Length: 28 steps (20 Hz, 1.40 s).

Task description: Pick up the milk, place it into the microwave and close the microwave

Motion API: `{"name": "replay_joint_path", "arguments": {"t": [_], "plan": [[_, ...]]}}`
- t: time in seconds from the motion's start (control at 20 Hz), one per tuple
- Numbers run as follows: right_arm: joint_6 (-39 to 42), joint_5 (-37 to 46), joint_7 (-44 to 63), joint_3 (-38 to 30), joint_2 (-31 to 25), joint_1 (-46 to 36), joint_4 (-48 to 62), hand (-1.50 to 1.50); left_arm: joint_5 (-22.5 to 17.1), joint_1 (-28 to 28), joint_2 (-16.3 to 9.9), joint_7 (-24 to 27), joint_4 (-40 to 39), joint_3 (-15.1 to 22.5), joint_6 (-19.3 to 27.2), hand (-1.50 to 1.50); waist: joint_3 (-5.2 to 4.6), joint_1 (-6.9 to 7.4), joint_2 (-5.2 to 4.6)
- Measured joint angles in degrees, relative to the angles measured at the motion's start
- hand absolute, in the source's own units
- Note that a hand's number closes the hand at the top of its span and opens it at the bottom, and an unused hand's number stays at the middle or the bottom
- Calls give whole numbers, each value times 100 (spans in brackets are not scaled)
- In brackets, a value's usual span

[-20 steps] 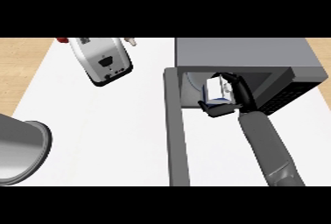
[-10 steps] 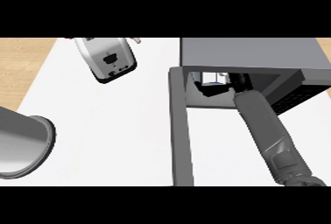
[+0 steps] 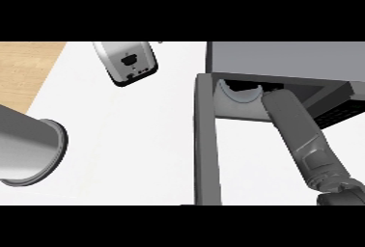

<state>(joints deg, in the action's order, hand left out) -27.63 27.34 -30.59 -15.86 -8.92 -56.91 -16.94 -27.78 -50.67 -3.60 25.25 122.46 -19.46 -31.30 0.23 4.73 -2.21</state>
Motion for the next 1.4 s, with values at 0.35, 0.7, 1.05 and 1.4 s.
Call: {"name": "replay_joint_path", "arguments": {"t": [0.35, 0.7, 1.05, 1.4], "plan": [[-674, 95, -75, -111, -144, -212, 381, -150, 190, 413, -89, -101, -110, 15, 119, -150, -2, 156, -83], [-510, 150, -225, -111, -120, -313, 725, -150, 390, 696, -183, -146, -218, 90, 77, -150, 1, 196, -84], [112, -78, -651, -319, -87, -312, 818, -150, 524, 804, -158, -179, -191, 250, -15, -150, 2, 124, -34], [865, -414, -1132, -604, -89, -194, 820, -150, 737, 825, 33, -374, -35, 621, -12, -150, -2, -37, 39]]}}
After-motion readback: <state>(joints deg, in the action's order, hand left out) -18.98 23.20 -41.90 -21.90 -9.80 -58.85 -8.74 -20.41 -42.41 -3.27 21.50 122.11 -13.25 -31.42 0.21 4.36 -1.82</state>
